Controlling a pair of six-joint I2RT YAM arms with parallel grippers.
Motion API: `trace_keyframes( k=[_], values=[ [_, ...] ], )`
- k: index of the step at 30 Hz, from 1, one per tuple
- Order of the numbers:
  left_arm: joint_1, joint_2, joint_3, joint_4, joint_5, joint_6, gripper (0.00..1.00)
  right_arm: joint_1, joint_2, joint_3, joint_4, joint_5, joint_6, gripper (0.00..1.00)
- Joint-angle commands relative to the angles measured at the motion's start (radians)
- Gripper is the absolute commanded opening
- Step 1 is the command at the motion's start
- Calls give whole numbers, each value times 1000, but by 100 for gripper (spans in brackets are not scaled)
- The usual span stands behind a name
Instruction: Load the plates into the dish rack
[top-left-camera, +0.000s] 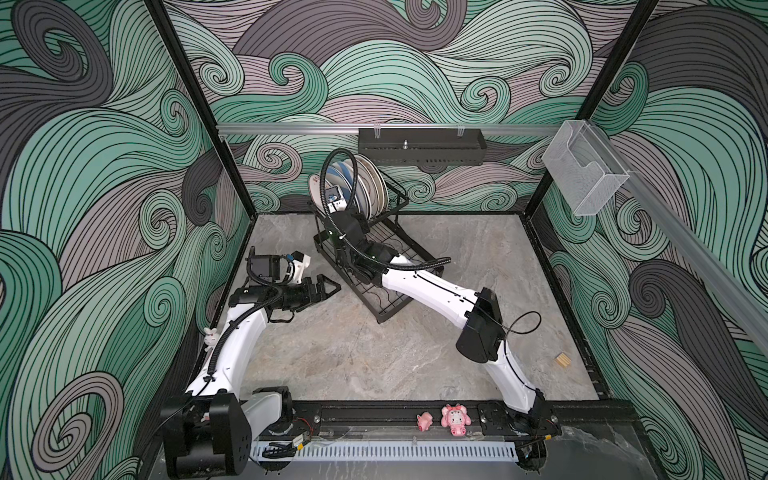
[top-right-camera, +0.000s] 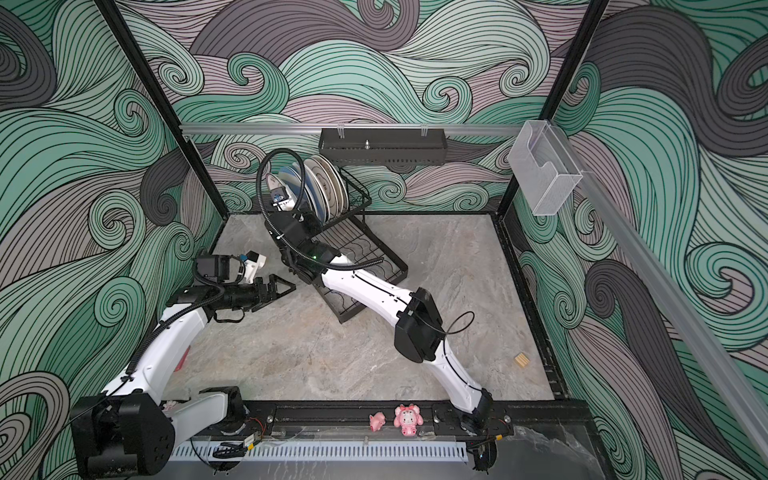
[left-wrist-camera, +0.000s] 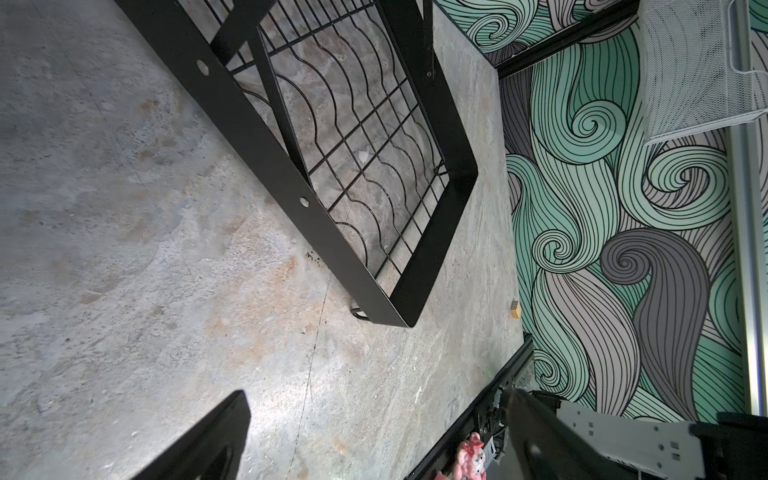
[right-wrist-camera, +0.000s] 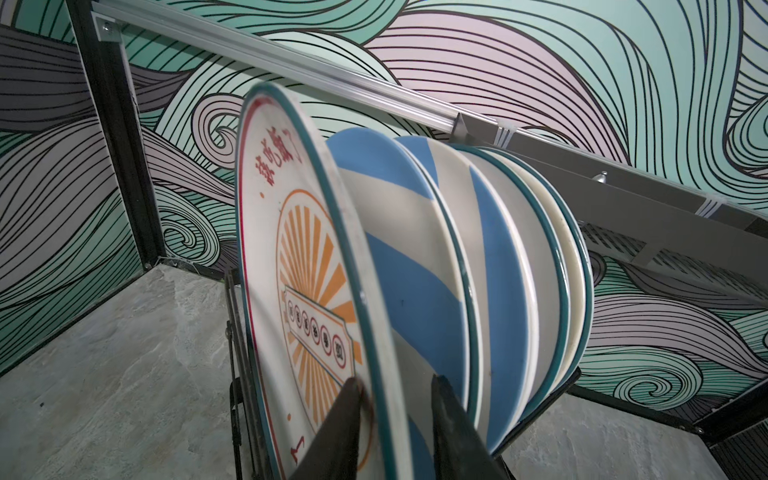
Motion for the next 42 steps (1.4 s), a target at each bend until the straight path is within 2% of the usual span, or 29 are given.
trace_keyframes(
  k=[1,8,14,18,21,25,27,30,33,36,38,40,42],
  values=[
    [-8,-17,46,-35,-16,25,99,-3,-26,26,-21,13,-9,35],
    [-6,-32,64,-68,-85,37,99,15,-131,-13,-119,-63,13,51],
    [-1,-67,109,-116,-214,41,98,13,-283,-96,-215,-124,67,57],
    [2,-109,130,-100,-273,27,99,7,-404,-186,-256,-153,84,61],
    [3,-128,168,-117,-317,19,99,-26,-499,-248,-350,-226,106,62],
    [3,-137,252,-169,-405,9,99,-71,-690,-459,-354,-259,119,64],
    [3,-159,249,-135,-476,-12,99,-114,-799,-595,-323,-302,112,65],
    [3,-171,216,-50,-545,-48,99,-230,-945,-768,-330,-361,134,68],
    [3,-162,166,38,-667,-72,99,-368,-1074,-936,-329,-398,138,69],
    [3,-170,92,146,-835,-94,99,-517,-1191,-1126,-284,-354,149,71],
    [4,-186,18,230,-976,-84,99,-632,-1292,-1299,-158,-343,143,72],
    [4,-202,-72,350,-1076,-41,99,-718,-1377,-1473,-19,-332,150,81],
    [10,-208,-162,477,-1134,26,99,-795,-1436,-1620,96,-322,191,98]
  ],
)
